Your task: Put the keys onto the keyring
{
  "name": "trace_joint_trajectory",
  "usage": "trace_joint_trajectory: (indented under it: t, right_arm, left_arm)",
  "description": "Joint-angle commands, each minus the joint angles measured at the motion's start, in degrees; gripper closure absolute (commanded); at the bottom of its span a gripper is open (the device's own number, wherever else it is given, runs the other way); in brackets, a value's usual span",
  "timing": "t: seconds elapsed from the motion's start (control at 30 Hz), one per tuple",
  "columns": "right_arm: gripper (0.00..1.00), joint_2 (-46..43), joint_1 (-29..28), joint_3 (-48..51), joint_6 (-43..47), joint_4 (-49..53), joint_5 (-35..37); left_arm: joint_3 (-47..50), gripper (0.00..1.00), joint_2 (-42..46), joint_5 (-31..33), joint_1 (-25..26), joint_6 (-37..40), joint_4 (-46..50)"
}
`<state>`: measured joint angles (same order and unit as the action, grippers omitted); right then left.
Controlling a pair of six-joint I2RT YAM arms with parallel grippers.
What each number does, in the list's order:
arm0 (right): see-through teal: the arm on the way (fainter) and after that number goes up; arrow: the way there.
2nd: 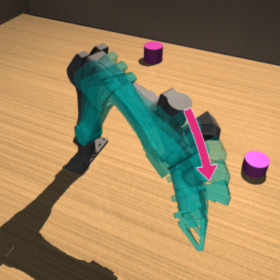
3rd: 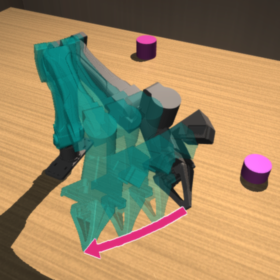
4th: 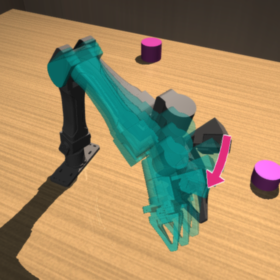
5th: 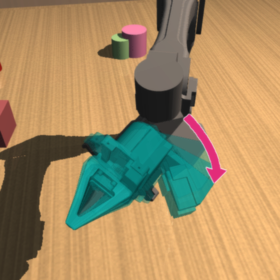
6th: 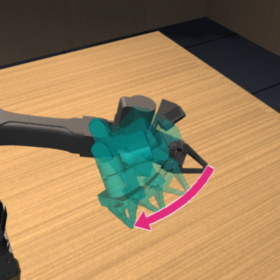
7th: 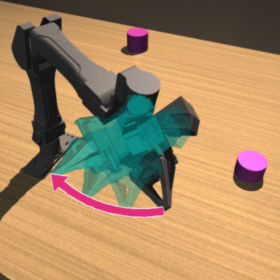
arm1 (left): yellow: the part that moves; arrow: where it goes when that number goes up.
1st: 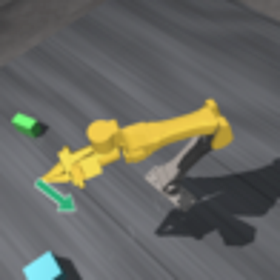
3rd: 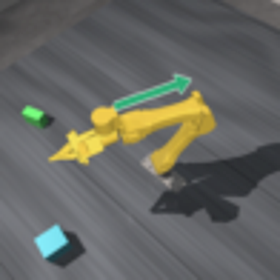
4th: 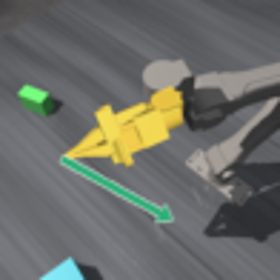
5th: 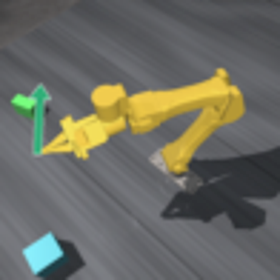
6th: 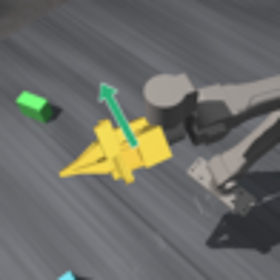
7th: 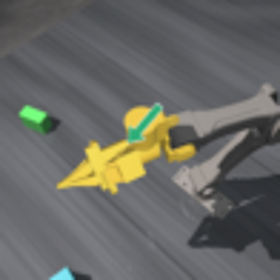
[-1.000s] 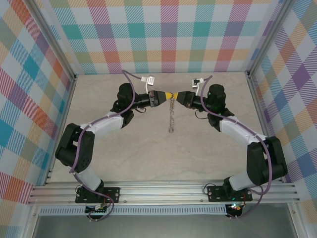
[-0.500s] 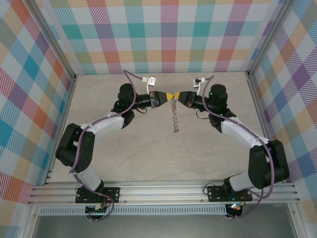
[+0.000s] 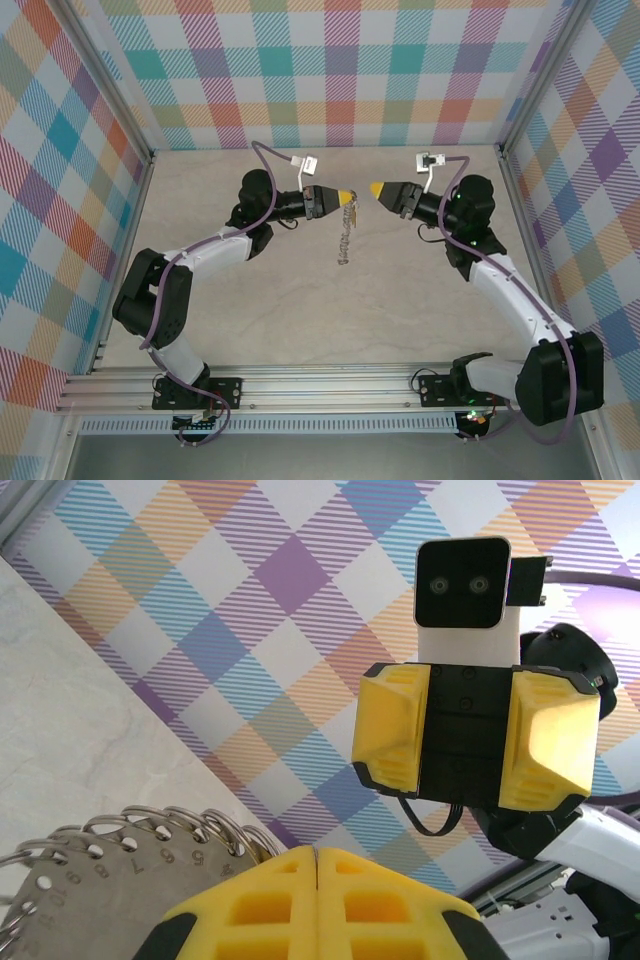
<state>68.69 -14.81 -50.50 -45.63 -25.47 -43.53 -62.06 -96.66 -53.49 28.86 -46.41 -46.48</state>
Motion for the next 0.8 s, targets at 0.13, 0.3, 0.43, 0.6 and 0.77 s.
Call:
trace_joint_trajectory:
  t: [0.13,0.3,0.43,0.6,0.77]
  right_arm:
    - [0.63,2.59,-0.36,-2.06,3.58,-0.55,-8.03]
    - [0.64,4.26,-1.09,-1.50,4.31,-1.45,-8.66]
    - [0.64,5.79,-1.27,-1.19,4.24,-2.61,-8.50]
    - [0.67,7.66,-1.32,-0.92,3.18,-4.48,-8.85]
    - [0.72,8.39,-1.52,-0.48,2.56,-5.36,-9.68]
  left_arm:
    - [-0.73,1.00,3.12,-2.87,0.93,2.36,-1.86]
    - [-1.29,1.00,2.61,-3.06,1.41,2.32,-1.95]
    - [-1.79,1.00,2.45,-3.02,1.93,2.12,-2.04]
    - [-2.03,1.00,2.44,-2.63,2.51,2.12,-2.04]
    - [-2.18,1.00,2.43,-2.32,2.69,2.15,-2.04]
